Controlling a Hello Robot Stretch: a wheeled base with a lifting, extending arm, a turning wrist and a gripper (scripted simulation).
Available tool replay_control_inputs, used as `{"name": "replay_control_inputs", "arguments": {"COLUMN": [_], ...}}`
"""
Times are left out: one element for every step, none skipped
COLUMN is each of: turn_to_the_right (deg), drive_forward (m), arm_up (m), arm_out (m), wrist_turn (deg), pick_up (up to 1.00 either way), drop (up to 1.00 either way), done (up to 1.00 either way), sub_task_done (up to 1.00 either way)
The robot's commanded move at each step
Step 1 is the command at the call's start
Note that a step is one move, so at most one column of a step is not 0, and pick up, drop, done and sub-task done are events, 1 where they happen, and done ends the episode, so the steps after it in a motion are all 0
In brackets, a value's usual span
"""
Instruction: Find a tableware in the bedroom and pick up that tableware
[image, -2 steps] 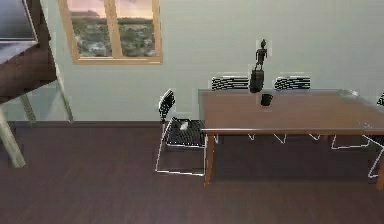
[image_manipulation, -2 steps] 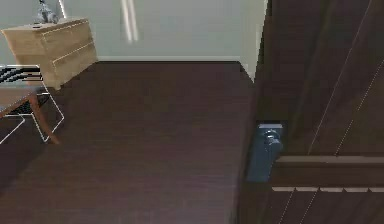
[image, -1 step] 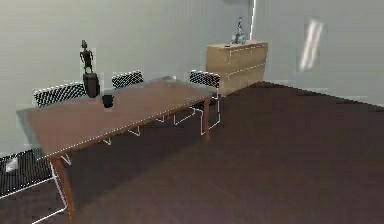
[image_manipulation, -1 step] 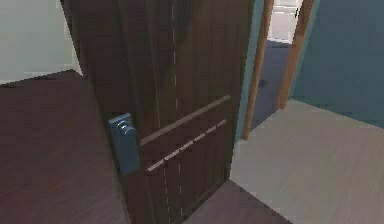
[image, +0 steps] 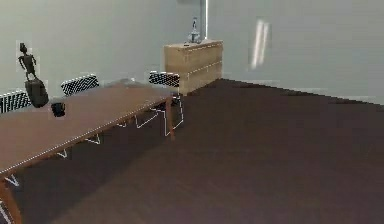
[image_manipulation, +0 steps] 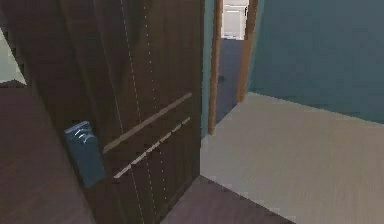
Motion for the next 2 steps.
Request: {"name": "replay_control_inputs", "arguments": {"turn_to_the_right": [0.0, 0.0], "drive_forward": [1.00, 0.50], "arm_up": [0.00, 0.00], "arm_out": [0.00, 0.00], "wrist_turn": [0.0, 0.0], "pick_up": [0.00, 0.00], "drop": [0.00, 0.00], "done": [0.00, 0.00], "sub_task_done": [0.00, 0.00]}}
